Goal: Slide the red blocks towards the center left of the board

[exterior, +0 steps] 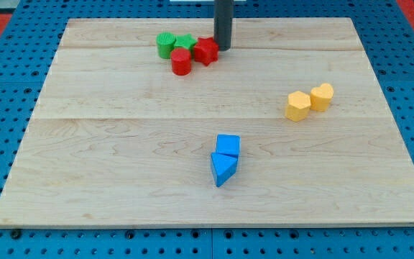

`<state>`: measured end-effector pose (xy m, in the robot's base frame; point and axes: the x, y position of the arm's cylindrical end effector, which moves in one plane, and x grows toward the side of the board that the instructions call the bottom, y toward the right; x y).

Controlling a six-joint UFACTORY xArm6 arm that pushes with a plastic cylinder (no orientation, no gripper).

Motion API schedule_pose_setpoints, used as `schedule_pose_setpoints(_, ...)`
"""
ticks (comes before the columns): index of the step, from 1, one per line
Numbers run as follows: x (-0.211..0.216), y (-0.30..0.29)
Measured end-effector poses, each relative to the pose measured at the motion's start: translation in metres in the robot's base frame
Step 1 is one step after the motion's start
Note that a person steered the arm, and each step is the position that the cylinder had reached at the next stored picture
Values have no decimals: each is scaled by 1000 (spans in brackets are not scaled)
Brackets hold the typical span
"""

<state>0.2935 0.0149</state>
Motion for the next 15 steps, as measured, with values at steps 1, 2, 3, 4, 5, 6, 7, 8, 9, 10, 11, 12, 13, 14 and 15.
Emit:
schedule_pose_setpoints(1,27,-20)
schedule_pose_setpoints(2,30,-29)
schedule_pose_setpoints(3,26,12)
schedule_pose_setpoints(4,11,9)
schedule_pose_setpoints(5,7,-26)
schedule_pose_setpoints(6,31,-101)
schedule_pose_setpoints(7,55,-173)
schedule_pose_setpoints(8,64,-210)
schedule_pose_setpoints(9,52,-177)
schedule_pose_setpoints(10,52,-163)
schedule_pose_setpoints(11,51,-163)
schedule_pose_setpoints(12,51,-164)
schedule_pose_setpoints(13,51,-164)
schedule_pose_setpoints(14,50,-161)
schedule_pose_setpoints(15,50,-148)
